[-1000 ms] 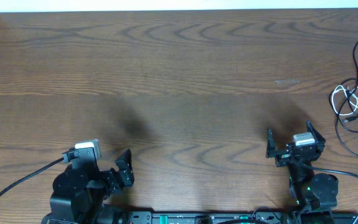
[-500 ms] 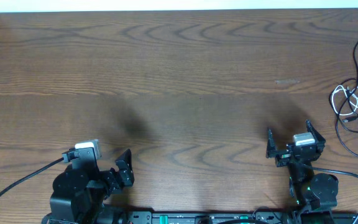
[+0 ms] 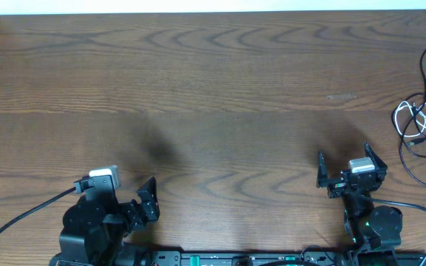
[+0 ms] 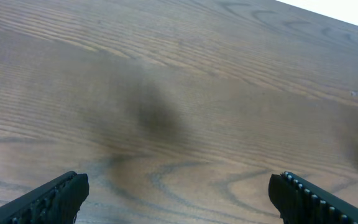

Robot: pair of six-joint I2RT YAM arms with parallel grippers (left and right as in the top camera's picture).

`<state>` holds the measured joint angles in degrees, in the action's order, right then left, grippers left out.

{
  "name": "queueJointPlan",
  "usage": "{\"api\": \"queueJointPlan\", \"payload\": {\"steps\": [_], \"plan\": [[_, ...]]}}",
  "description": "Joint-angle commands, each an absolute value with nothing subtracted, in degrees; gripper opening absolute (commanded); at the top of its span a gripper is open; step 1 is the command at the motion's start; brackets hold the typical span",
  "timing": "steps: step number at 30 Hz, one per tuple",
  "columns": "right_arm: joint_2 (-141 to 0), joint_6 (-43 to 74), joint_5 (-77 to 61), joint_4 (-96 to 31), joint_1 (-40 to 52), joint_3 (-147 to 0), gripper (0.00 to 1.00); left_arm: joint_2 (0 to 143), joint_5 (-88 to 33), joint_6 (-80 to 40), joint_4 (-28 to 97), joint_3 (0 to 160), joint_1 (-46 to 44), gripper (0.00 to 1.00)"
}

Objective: Untangle cables

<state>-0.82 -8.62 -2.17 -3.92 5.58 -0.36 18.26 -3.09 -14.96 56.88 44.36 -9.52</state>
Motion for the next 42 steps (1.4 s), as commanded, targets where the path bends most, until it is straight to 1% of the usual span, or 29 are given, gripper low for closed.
{"api": "queueJointPlan", "payload": {"steps": [1,7,12,13,15,19,24,31,34,38,42], "plan": [[-0.3,-8.4,-2.96,-4.12,5.3,-0.32,0.99,17.91,-2.98,-14.37,57.71,44.36,-9.13,0.98],[-0.3,-8.4,-2.94,-4.12,5.3,-0.32,0.99,13.67,-3.03,-11.77,54.24,39.51,-4.82,0.98],[-0.3,-8.4,-2.94,-4.12,5.3,-0.32,0.99,5.98,-4.58,-11.35,45.32,29.89,-1.58,0.98],[-0.3,-8.4,-2.94,-4.12,5.3,-0.32,0.99,3.11,-5.91,-11.33,41.36,26.17,-0.27,0.98],[-0.3,-8.4,-2.96,-4.12,5.3,-0.3,0.99,0.78,-6.74,-11.33,37.67,22.94,0.71,0.98],[-0.3,-8.4,-2.94,-4.12,5.3,-0.32,0.99,0.08,-7.31,-10.66,27.77,17.1,1.98,0.98],[-0.3,-8.4,-2.94,-4.12,5.3,-0.32,0.99,0.1,-7.33,-5.5,13.78,12.4,1.96,0.98],[-0.3,-8.4,-2.96,-4.12,5.3,-0.32,0.99,0.1,-8.73,5.06,-0.75,8.36,1.96,0.98],[-0.3,-8.4,-2.94,-4.12,5.3,-0.32,0.99,0.1,-10.13,9.63,-4.38,6.92,1.96,0.98],[-0.3,-8.4,-2.94,-4.12,5.3,-0.3,0.99,0.1,-10.11,12.53,-5.65,5.41,1.96,0.98],[-0.3,-8.4,-2.96,-4.12,5.3,-0.3,0.99,0.1,-10.07,15.9,-10.2,0.84,1.91,0.98]]}}
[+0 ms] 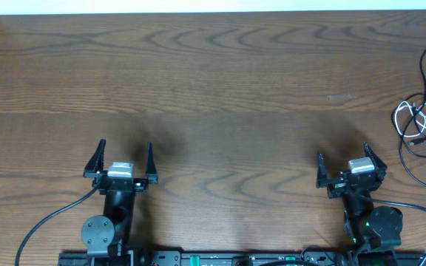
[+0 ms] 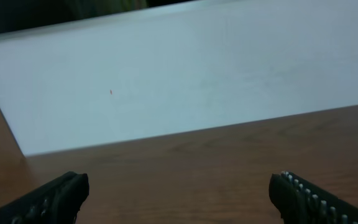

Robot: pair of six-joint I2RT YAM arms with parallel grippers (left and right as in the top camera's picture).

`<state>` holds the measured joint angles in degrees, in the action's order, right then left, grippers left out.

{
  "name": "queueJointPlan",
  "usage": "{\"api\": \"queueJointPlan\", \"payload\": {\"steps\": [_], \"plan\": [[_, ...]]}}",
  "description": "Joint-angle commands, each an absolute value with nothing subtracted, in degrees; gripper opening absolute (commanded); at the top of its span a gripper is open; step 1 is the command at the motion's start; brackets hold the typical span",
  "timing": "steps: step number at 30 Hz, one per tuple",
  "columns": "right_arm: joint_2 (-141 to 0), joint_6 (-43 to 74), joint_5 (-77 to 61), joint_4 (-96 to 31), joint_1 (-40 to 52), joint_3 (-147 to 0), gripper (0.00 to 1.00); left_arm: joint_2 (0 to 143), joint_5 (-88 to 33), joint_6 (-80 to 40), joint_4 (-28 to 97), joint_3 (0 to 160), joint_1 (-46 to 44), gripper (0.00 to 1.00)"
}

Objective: Untangle cables

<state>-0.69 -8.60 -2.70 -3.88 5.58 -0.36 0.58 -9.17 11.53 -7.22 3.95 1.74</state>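
A tangle of white and black cables (image 1: 424,125) lies at the table's far right edge, partly cut off by the overhead view. My left gripper (image 1: 122,157) stands open at the near left, fingers pointing toward the far side, nothing between them; in the left wrist view its fingertips (image 2: 61,193) frame bare wood and a white wall. My right gripper (image 1: 343,164) is open at the near right, well short of the cables and holding nothing.
The wooden table (image 1: 213,81) runs to a white wall at the back (image 2: 179,81). A raised wooden side edge borders the far left. Black arm cables trail along the near edge beside both bases.
My left arm has swung from a folded, sideways pose at the near left corner to an upright pose facing the far wall. Its wrist view now looks level across the table. The right arm is unchanged.
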Motion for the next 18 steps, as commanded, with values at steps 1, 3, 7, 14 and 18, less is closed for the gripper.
{"api": "queueJointPlan", "payload": {"steps": [1,3,7,14,18], "plan": [[-0.3,-8.4,-2.96,-4.12,5.3,-0.32,0.99,0.08,-10.02,15.9,-10.72,0.14,1.91,0.98],[-0.3,-8.4,-2.94,-4.12,5.3,-0.32,0.99,0.08,-9.85,16.56,-9.52,0.21,1.91,0.98],[-0.3,-8.4,-2.94,-4.12,5.3,-0.32,0.99,0.08,-9.85,18.24,-6.61,0.21,1.91,0.98],[-0.3,-8.4,-2.94,-4.12,5.3,-0.32,0.99,0.08,-10.26,17.12,3.42,0.21,1.91,0.98],[-0.3,-8.4,-2.94,-4.12,5.3,-0.32,0.99,0.08,-10.31,16.23,3.22,0.23,1.91,0.98]]}}
